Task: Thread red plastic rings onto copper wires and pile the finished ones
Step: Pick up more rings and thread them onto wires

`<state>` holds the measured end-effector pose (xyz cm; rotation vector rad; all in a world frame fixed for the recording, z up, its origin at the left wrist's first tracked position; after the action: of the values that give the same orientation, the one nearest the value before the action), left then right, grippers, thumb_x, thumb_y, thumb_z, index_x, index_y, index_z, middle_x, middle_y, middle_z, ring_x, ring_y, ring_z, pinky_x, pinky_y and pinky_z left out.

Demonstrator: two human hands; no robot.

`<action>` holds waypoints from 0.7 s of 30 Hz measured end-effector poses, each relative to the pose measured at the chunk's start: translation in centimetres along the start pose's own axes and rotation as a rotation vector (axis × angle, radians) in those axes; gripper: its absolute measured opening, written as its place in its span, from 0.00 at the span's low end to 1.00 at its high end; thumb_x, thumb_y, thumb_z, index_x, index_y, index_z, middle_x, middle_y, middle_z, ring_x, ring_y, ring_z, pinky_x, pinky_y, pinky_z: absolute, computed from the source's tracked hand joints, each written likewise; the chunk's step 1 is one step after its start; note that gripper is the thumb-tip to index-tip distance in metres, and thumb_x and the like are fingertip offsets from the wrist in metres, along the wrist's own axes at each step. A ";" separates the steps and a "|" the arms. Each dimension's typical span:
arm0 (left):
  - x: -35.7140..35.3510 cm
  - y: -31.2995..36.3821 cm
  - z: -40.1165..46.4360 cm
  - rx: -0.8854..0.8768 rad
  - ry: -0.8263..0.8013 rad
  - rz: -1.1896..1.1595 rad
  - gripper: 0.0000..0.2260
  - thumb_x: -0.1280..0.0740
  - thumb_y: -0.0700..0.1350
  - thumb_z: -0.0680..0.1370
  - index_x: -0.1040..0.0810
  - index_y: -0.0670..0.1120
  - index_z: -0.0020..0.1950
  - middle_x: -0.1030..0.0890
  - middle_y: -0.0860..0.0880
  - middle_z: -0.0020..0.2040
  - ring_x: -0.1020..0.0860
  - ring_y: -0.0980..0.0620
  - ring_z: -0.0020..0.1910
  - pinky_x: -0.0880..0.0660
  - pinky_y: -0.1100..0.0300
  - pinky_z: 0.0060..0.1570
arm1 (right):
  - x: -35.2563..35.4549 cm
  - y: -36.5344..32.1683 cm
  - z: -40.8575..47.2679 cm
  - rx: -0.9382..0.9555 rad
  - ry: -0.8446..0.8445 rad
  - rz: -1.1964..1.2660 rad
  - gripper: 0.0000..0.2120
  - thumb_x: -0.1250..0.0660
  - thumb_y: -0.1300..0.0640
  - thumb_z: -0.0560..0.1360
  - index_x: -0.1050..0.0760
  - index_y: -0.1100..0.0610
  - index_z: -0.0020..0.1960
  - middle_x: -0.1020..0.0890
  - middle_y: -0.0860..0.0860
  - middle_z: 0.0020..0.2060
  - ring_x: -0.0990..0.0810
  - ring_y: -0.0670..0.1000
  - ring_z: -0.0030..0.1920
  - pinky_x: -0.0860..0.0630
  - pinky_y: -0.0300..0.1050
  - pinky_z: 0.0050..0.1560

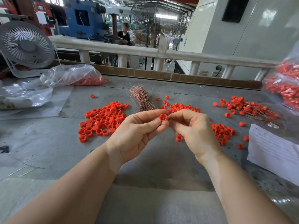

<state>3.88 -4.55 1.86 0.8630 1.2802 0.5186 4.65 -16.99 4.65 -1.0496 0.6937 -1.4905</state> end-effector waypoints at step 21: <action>0.2 0.1 0.0 0.000 0.019 -0.033 0.11 0.36 0.33 0.66 0.15 0.40 0.43 0.16 0.45 0.40 0.17 0.54 0.40 0.22 0.68 0.39 | 0.4 0.1 0.0 -0.016 0.052 0.005 0.10 0.30 0.66 0.71 0.19 0.52 0.39 0.16 0.49 0.35 0.22 0.43 0.36 0.26 0.40 0.39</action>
<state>3.98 -4.34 1.81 0.8374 1.3089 0.5020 4.70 -17.42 4.63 -1.0234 0.7455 -1.5151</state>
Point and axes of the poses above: each hand's wrist, its own z-axis towards the middle knuckle, its own x-axis out of the back of the hand, y = z × x, the point moved 7 cm from there along z, towards the middle knuckle
